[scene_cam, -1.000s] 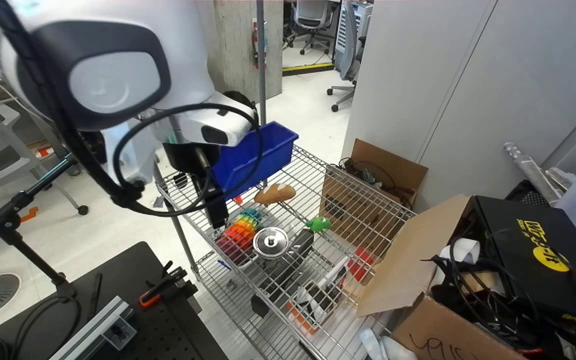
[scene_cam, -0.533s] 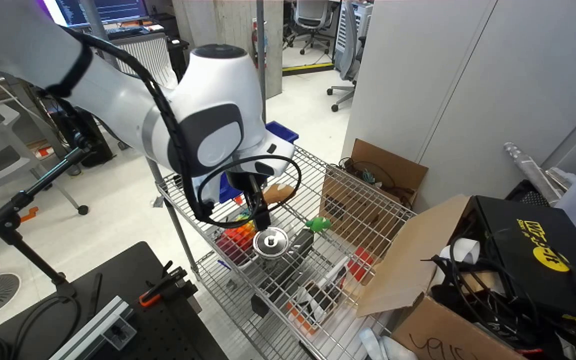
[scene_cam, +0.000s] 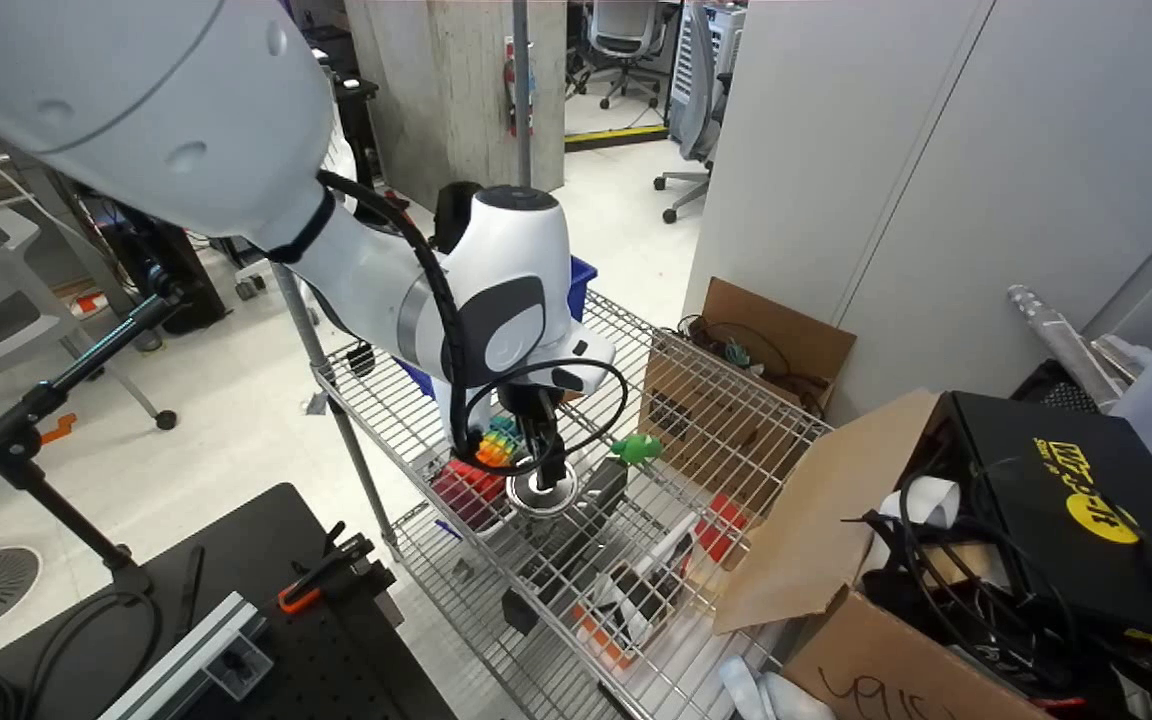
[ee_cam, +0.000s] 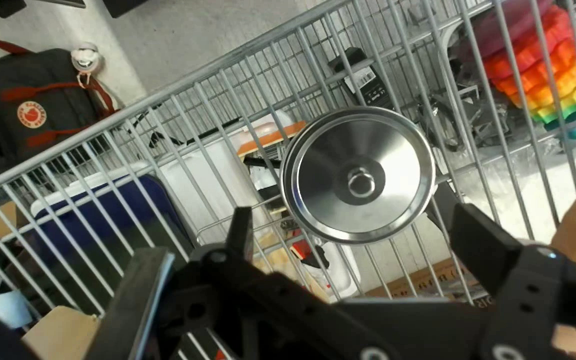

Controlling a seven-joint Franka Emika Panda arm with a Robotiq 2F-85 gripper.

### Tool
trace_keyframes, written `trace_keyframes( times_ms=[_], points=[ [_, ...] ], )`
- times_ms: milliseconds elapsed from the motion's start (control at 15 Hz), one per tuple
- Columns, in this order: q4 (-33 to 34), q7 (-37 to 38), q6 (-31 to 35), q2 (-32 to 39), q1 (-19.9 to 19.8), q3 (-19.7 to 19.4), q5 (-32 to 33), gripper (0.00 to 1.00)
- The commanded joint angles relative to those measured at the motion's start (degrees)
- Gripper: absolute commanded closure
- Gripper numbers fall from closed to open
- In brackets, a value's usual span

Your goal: Take the lid off of the pot

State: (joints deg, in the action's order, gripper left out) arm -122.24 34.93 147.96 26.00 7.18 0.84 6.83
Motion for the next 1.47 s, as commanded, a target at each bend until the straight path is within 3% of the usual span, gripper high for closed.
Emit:
trace_keyframes(
  times_ms=[0,733,800,867,1067,1200,1400],
  points=[
    [6.11,-2.64,-3.58,5.30,1.79,-0.85,-2.90,0.00],
    [15.43,-2.08,-3.93,15.66,4.99,-3.38,-4.03,0.00],
    [16.11,-2.21,-4.23,16.19,5.05,-3.33,-4.27,0.25],
    [16.63,-2.23,-4.29,16.58,5.09,-3.32,-4.48,0.26],
    [17.93,-2.17,-4.82,17.37,5.11,-3.24,-5.18,0.51],
    [18.67,-1.94,-5.55,17.39,5.05,-3.29,-5.77,0.62],
    [19.50,-1.71,-6.82,17.60,4.77,-3.29,-6.79,0.62]
  ],
)
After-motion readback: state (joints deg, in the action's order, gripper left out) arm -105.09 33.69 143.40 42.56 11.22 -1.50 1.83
